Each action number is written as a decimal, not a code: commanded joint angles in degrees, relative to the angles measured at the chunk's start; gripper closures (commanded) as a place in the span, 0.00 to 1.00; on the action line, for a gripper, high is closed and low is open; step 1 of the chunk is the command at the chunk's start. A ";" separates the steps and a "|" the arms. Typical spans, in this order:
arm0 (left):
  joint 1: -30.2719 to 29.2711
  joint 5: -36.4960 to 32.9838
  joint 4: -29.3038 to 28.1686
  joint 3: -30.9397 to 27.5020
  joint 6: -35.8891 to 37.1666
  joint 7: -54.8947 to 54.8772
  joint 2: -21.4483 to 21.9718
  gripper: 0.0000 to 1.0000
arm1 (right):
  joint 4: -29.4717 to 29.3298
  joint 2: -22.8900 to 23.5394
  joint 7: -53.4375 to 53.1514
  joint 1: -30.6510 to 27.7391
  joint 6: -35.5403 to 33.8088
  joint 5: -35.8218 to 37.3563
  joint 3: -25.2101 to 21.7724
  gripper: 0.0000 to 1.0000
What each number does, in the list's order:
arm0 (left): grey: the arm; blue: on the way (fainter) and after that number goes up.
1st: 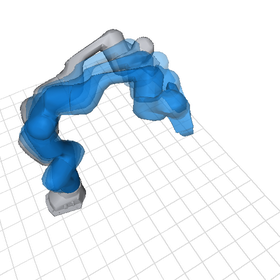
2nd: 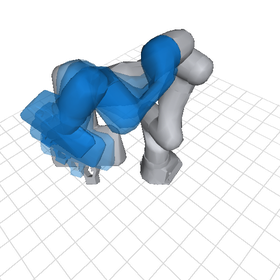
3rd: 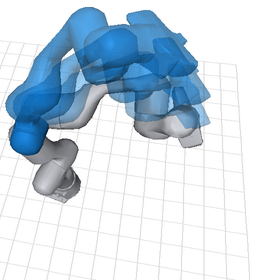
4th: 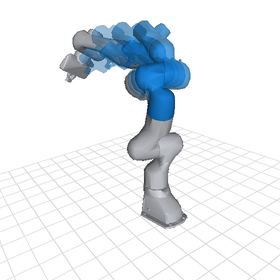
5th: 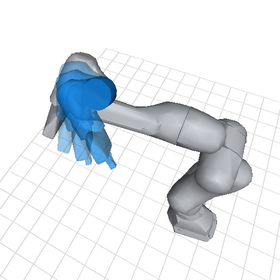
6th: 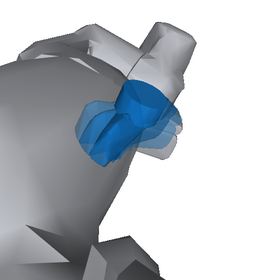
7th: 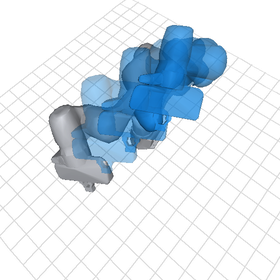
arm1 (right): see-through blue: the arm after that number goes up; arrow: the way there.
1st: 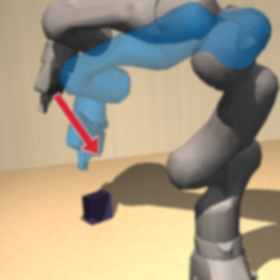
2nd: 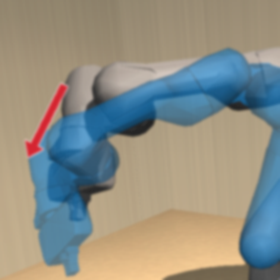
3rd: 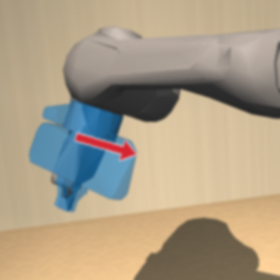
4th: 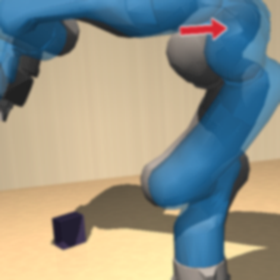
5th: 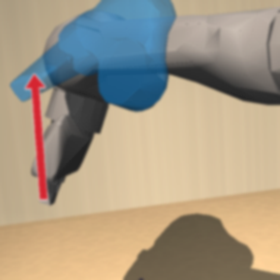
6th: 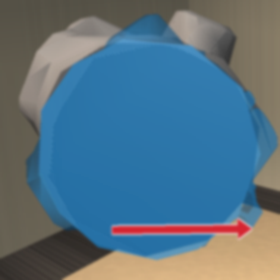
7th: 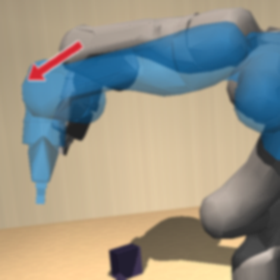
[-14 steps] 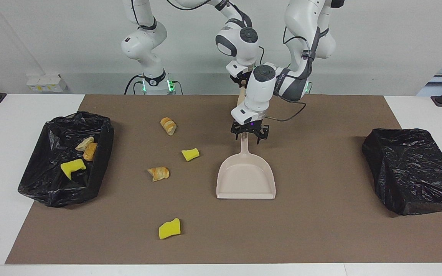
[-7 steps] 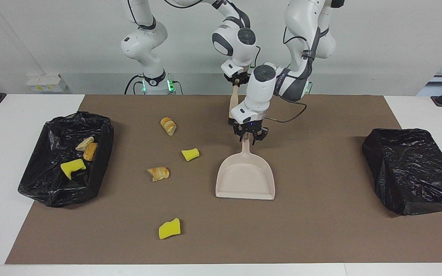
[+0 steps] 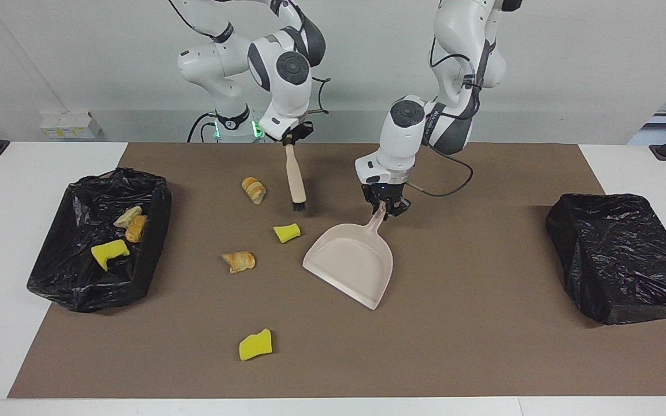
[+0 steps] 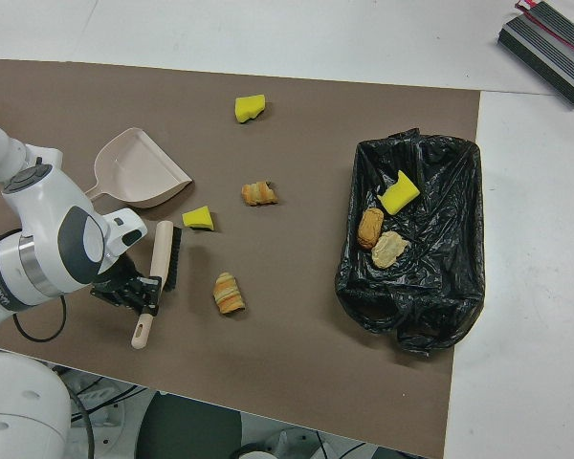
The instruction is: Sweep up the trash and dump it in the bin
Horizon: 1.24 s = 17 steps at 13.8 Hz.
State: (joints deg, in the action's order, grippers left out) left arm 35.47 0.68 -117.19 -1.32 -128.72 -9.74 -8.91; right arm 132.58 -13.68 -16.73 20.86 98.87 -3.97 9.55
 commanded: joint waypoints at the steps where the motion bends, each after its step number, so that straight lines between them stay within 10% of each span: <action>1: -2.41 -4.09 2.92 0.09 7.15 -12.18 1.61 1.00 | 0.92 -0.74 4.86 -3.62 0.71 4.31 0.73 1.00; 8: -2.95 -8.50 2.75 0.09 14.11 -39.10 3.02 1.00 | -1.54 3.84 6.80 -13.46 8.19 9.86 0.82 1.00; 17: -1.98 -8.42 0.82 0.18 15.25 -39.04 4.16 1.00 | 20.68 -14.78 1.09 -17.24 7.66 -1.35 0.91 1.00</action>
State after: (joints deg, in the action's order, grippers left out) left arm 32.77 -6.62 -114.53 -0.88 -114.68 -48.03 -6.54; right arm 146.95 -21.33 -15.61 6.90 106.21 -0.18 9.79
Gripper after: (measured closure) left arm 0.674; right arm 0.744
